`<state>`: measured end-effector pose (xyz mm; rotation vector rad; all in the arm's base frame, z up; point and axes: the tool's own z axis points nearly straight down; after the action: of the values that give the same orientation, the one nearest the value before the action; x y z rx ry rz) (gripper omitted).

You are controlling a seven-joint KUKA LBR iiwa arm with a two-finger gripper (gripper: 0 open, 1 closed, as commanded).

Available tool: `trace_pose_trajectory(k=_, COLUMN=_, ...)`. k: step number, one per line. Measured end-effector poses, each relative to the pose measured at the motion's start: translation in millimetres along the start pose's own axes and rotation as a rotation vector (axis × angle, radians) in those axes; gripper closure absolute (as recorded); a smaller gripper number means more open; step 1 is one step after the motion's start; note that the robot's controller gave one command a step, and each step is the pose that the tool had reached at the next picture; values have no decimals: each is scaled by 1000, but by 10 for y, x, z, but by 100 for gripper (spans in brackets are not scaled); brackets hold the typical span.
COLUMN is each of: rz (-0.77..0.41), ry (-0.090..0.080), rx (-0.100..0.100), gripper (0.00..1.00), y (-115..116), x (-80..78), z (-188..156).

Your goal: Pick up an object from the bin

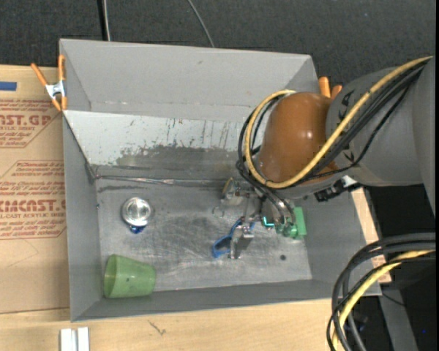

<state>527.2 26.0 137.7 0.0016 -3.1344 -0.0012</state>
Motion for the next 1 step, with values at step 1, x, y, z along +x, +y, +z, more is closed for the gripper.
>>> trace_pose_trajectory(k=1, rz=58, ry=-20, rx=-3, gripper=0, y=-131, x=67, z=652)
